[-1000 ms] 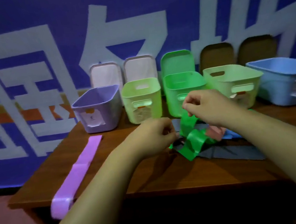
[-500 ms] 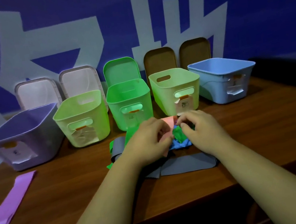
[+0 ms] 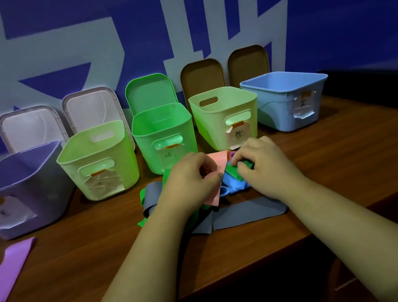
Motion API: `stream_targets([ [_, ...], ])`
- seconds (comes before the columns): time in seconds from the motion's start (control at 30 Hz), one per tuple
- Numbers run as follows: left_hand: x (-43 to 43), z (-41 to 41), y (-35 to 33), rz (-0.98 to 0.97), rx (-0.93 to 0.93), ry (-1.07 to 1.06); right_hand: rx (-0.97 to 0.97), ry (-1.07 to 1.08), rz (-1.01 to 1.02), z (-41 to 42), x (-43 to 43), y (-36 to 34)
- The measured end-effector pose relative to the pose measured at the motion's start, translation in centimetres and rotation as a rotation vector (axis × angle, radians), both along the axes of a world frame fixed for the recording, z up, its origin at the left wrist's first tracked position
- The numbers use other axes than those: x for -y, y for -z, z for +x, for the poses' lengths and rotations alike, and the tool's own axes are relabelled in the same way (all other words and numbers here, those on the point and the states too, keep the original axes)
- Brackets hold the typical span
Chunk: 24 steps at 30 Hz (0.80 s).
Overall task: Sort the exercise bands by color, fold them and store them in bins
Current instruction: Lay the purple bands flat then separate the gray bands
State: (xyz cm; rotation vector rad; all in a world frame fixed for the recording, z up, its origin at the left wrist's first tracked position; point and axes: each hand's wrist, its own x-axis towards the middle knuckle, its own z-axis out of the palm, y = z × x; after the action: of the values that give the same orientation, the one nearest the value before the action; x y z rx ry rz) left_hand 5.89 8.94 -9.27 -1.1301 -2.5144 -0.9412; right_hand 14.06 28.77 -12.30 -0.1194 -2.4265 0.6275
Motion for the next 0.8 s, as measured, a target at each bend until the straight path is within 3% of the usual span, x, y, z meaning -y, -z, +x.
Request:
stream_targets([
  [0.07,0.0,0.0,0.1,-0.017,-0.004,-0.006,-0.029,0.111,-0.058,0.2,0.0,-0.3],
  [0.17,0.0,-0.1,0.3,-0.005,-0.005,-0.011,-0.062,0.190,-0.392,0.8,-0.5,-1.0],
  [0.23,-0.1,-0.2,0.3,0.007,-0.020,-0.024,-0.058,0.187,-0.496,1.1,-0.9,-1.1],
  [0.5,0.2,-0.6,0.7,0.082,-0.059,-0.130,0.103,0.183,-0.464,0.6,-1.4,-0.5],
  [0.67,0.2,-0.3,0.5,0.101,-0.102,-0.176,0.017,0.193,-0.473,0.5,-1.7,-0.5],
  [0.8,0.2,-0.3,0.2,-0.066,-0.268,-0.238,-0.060,0.147,-0.537,1.0,-1.6,-0.7],
])
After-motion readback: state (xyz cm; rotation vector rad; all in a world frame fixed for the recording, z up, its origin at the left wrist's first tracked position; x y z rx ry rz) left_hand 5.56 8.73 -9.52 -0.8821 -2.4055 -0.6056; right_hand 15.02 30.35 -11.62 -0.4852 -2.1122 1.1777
